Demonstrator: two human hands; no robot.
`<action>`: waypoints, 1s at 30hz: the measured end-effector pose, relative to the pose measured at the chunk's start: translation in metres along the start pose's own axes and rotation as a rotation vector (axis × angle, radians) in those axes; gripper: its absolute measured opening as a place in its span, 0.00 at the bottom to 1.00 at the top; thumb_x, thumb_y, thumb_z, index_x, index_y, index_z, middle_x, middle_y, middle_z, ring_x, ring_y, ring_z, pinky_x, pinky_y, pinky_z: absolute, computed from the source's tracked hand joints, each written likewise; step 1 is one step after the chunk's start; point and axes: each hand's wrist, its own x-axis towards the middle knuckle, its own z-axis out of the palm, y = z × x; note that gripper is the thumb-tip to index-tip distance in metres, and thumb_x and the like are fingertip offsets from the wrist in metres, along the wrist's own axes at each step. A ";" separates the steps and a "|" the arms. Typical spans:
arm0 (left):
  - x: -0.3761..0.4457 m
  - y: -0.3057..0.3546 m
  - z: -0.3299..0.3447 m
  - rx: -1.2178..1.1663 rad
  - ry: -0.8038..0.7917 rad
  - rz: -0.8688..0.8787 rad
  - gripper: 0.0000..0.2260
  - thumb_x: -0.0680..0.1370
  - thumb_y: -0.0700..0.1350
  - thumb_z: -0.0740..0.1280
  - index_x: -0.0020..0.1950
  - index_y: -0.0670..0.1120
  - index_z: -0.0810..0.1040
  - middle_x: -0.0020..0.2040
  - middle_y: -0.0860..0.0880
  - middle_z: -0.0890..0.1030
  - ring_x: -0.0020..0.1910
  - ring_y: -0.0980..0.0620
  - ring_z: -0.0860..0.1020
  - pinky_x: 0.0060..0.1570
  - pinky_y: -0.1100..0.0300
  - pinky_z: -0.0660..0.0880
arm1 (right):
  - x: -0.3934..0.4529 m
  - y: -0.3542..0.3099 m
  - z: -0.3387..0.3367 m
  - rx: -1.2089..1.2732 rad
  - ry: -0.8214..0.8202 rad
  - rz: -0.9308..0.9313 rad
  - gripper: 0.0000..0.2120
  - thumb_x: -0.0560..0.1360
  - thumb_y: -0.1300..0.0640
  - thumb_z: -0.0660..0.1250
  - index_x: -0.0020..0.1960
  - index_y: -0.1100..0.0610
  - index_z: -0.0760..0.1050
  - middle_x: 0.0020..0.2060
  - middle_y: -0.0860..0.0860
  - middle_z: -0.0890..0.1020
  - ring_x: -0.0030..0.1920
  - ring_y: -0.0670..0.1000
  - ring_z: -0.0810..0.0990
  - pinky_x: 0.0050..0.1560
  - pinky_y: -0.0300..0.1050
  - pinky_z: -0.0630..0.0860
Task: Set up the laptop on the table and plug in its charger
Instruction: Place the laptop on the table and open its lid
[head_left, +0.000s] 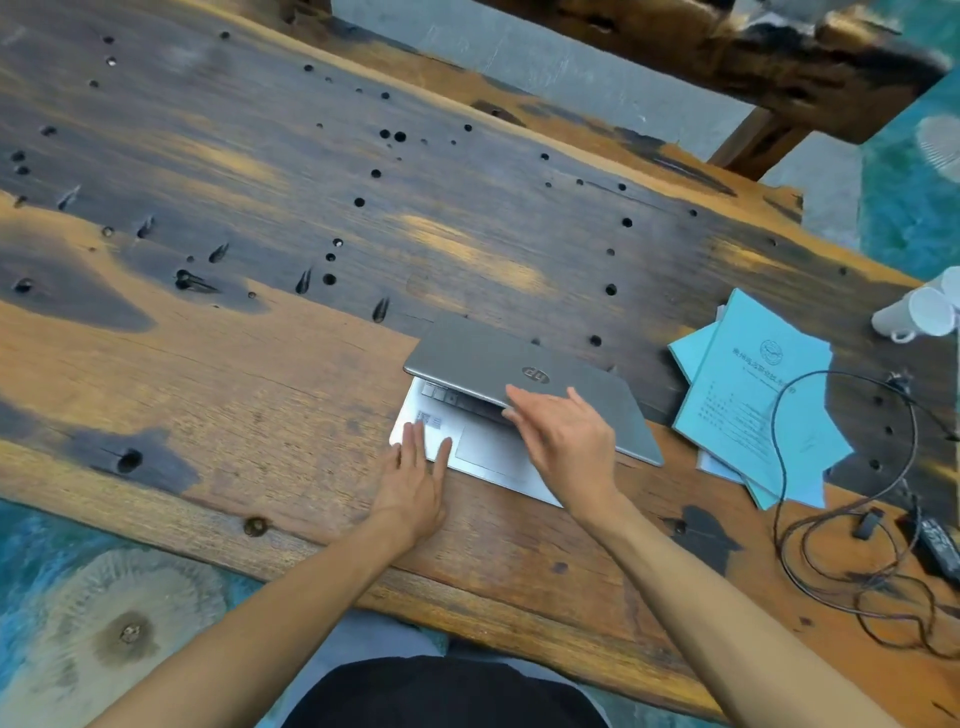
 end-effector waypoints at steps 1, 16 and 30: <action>0.002 0.001 -0.001 0.005 0.027 0.038 0.33 0.85 0.54 0.47 0.80 0.38 0.36 0.80 0.30 0.38 0.80 0.32 0.38 0.79 0.41 0.47 | -0.002 -0.004 0.003 -0.016 0.017 0.003 0.10 0.76 0.55 0.76 0.58 0.51 0.86 0.49 0.47 0.88 0.48 0.49 0.87 0.58 0.53 0.81; 0.006 -0.011 0.004 0.091 0.080 0.256 0.38 0.82 0.66 0.44 0.79 0.45 0.27 0.77 0.34 0.28 0.78 0.35 0.31 0.79 0.43 0.45 | 0.027 -0.003 0.027 -0.238 0.218 0.173 0.22 0.76 0.62 0.71 0.63 0.39 0.81 0.64 0.41 0.81 0.67 0.52 0.74 0.69 0.64 0.57; 0.014 -0.015 0.014 0.054 0.022 0.274 0.39 0.78 0.72 0.38 0.77 0.51 0.24 0.75 0.37 0.23 0.76 0.38 0.25 0.78 0.40 0.40 | 0.130 0.043 0.042 -0.330 0.127 0.288 0.24 0.84 0.41 0.54 0.80 0.39 0.60 0.82 0.52 0.59 0.81 0.58 0.55 0.77 0.64 0.46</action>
